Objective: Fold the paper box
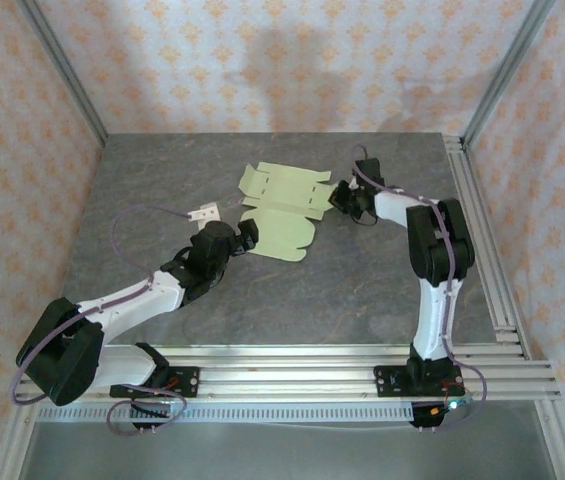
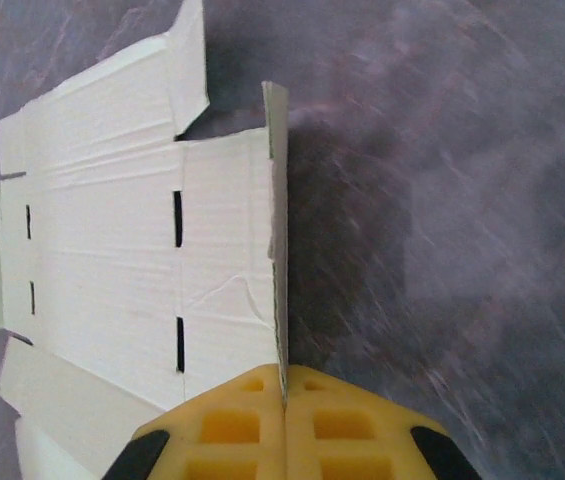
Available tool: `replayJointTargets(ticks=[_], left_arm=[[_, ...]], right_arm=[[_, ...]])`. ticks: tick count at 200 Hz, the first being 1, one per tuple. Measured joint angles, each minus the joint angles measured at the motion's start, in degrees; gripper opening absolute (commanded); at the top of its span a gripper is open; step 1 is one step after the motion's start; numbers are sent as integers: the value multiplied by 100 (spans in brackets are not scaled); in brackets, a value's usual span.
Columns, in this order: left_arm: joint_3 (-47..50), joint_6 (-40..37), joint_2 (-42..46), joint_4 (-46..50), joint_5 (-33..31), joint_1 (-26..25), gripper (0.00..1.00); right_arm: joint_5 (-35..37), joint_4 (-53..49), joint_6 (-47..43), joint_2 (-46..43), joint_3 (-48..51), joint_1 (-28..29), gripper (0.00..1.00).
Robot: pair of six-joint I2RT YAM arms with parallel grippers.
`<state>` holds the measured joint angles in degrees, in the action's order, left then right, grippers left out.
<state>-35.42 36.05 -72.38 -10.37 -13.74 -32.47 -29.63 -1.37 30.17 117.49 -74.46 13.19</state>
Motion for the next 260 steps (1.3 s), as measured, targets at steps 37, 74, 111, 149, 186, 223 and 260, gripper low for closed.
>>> replayJointTargets(ticks=[37,74,111,149,186,223,260], left_arm=[[0,44,-103,-20,2,0,100],[0,131,-258,-35,52,0,100],[0,210,-260,-44,66,0,100],[-61,522,-387,-35,162,0,90],[-809,1189,-1281,48,660,0,70],[-1447,1843,-2225,76,970,0,39],[-2179,2122,-3106,232,1333,90,22]], right_arm=[[839,1008,990,-1038,1624,393,0],[2221,1858,1993,-2094,3027,1534,10],[2677,2048,2229,-2682,3292,2070,56],[2933,1888,1491,-3475,3340,1899,73],[1952,1165,511,-3036,2332,907,75],[841,422,-44,-1932,1137,339,74],[282,-76,-302,-1576,975,236,74]])
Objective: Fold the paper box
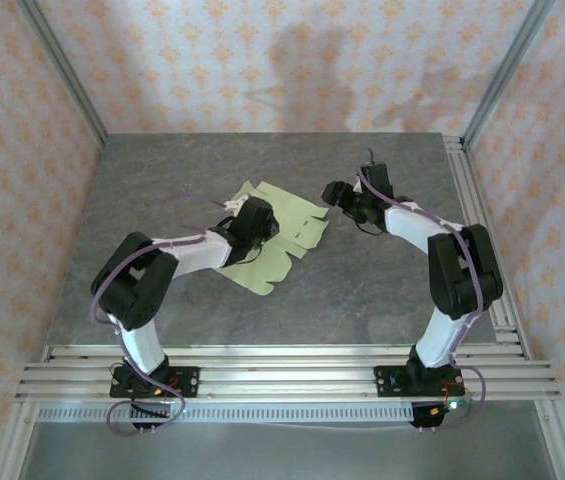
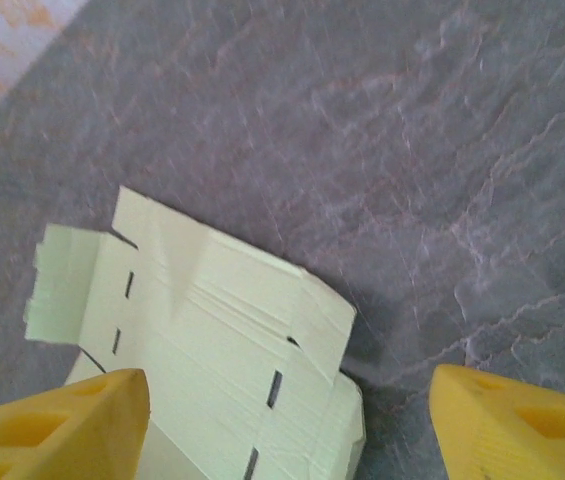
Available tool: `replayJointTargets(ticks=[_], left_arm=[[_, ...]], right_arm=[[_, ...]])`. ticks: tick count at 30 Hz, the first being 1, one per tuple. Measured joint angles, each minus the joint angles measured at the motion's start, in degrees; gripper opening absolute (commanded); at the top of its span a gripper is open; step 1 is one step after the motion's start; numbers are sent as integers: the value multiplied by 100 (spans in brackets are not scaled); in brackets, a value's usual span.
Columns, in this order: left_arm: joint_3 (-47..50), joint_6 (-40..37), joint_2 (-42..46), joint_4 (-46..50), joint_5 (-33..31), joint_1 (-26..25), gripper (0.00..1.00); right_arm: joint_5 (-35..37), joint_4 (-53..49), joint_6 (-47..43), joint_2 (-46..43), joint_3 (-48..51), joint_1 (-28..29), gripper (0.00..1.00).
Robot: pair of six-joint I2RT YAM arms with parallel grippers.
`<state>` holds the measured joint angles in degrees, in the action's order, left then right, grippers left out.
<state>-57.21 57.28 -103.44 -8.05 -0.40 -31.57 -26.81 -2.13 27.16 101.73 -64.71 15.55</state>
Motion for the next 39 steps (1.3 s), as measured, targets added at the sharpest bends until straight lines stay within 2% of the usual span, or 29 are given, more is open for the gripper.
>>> replayJointTargets(ticks=[7,13,21,27,30,34,37,39], left_arm=[[-109,9,-527,157,313,245,20],[-122,-35,-586,164,501,354,17],[-81,-168,-614,39,752,424,17],[-44,-232,-625,-76,817,437,18],[-42,-251,-629,-111,876,437,18],[-37,-299,-634,-146,918,437,18],[-37,-337,-636,-149,968,459,19],[-37,-358,-636,-160,1008,463,24]], right_arm=[[-455,-669,-595,522,-811,-133,75],[-866,-1530,-1346,1364,-1834,-227,75],[-2072,-2472,-2168,2459,-3080,-260,70],[-2645,-3274,-2900,3285,-4339,-260,68],[-2931,-3764,-3320,3716,-5027,-260,62],[-3281,-4568,-3976,4172,-5777,-247,49],[-3473,-5099,-4444,4415,-6225,-221,33],[-3536,-5298,-4638,4448,-6325,-192,26]])
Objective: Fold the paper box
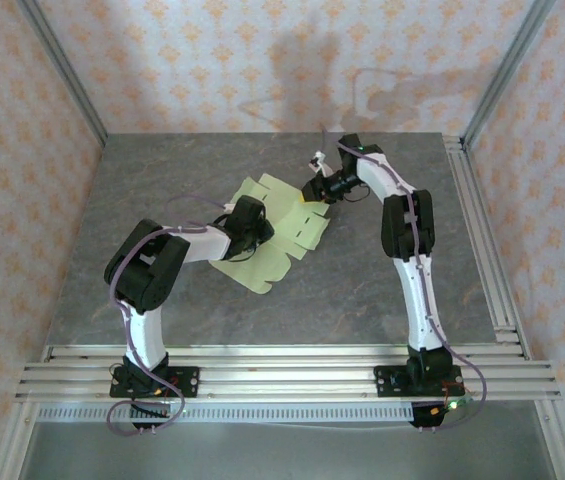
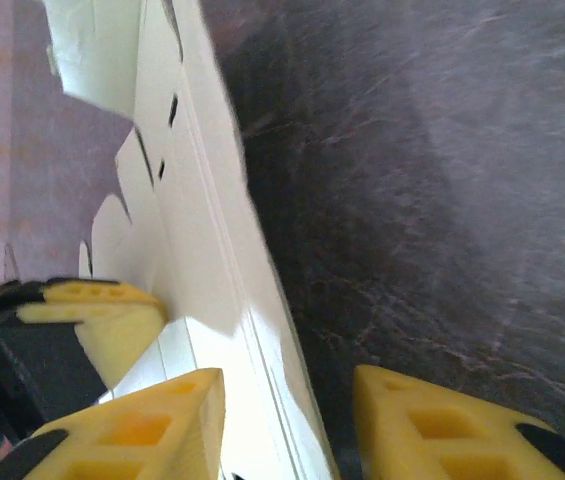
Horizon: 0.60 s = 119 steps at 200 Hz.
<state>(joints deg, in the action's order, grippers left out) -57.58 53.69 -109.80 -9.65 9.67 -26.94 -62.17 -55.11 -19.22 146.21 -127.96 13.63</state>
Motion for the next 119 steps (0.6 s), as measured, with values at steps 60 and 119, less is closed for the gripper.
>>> replayJointTargets(ticks=[60,119], left_arm=[[0,-507,361,337,-26,-103,49],[516,-621,1462,800,-439,-192,62]], right_arm=[[177,442,155,-496,1095,59,1],[1178,2887,1589,-2844,4232,109,0]])
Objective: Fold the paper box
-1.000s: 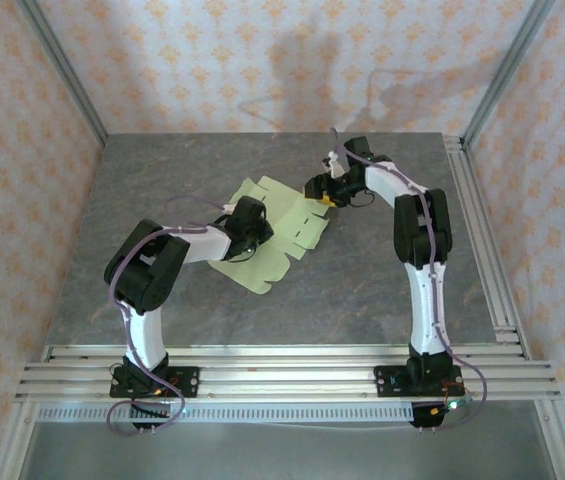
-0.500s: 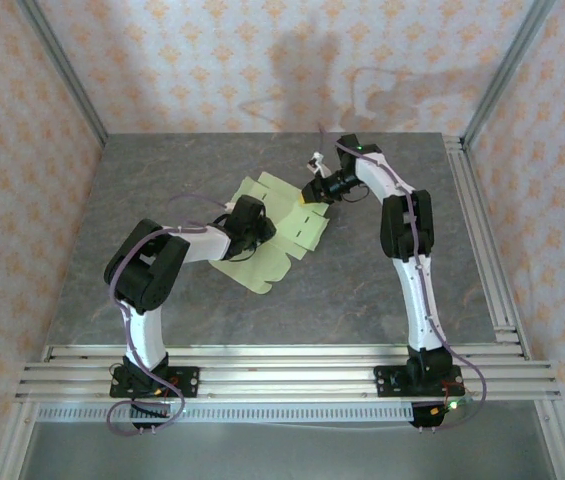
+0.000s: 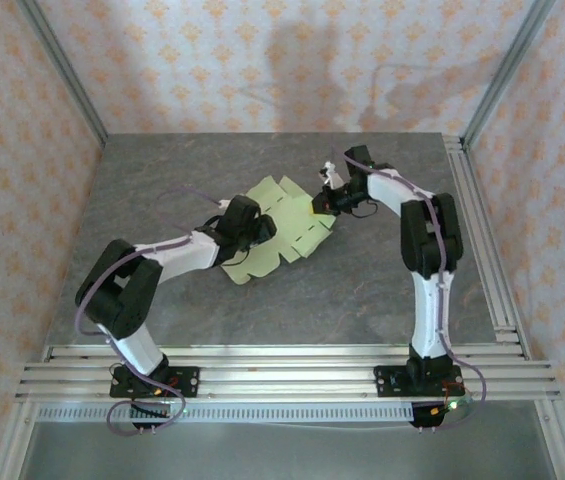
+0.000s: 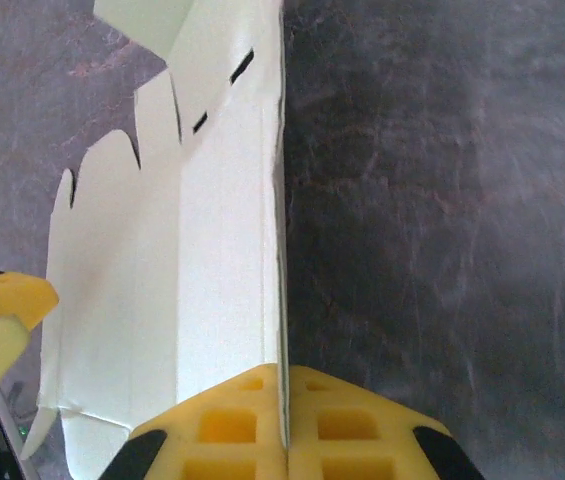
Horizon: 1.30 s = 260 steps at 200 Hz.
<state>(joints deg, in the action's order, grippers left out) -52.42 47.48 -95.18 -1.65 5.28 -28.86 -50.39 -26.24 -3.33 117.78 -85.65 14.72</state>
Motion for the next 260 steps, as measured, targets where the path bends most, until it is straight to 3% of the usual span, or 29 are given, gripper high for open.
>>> replayJointTargets(ticks=[53,102,153,218,260], left_arm=[[63,-2,181,199,-35,-2,62],[-2,59,-42,188,98,-72,43],[-46,262,-745,-26,330,-186,36],[-46,343,-774,-184,350,-186,36],[-39,345,-774,-192,348,-186,36]], right_arm=[[1384,1598,986,-1641,2376,529,0],[2129,2538,1749,-2245,3663,817,4],[2107,3338,2267,-2249,3810,793,25],[1733,3969,2544,-1976,3775,361,25],[1652,3934,2444,-1626,3504,343,7]])
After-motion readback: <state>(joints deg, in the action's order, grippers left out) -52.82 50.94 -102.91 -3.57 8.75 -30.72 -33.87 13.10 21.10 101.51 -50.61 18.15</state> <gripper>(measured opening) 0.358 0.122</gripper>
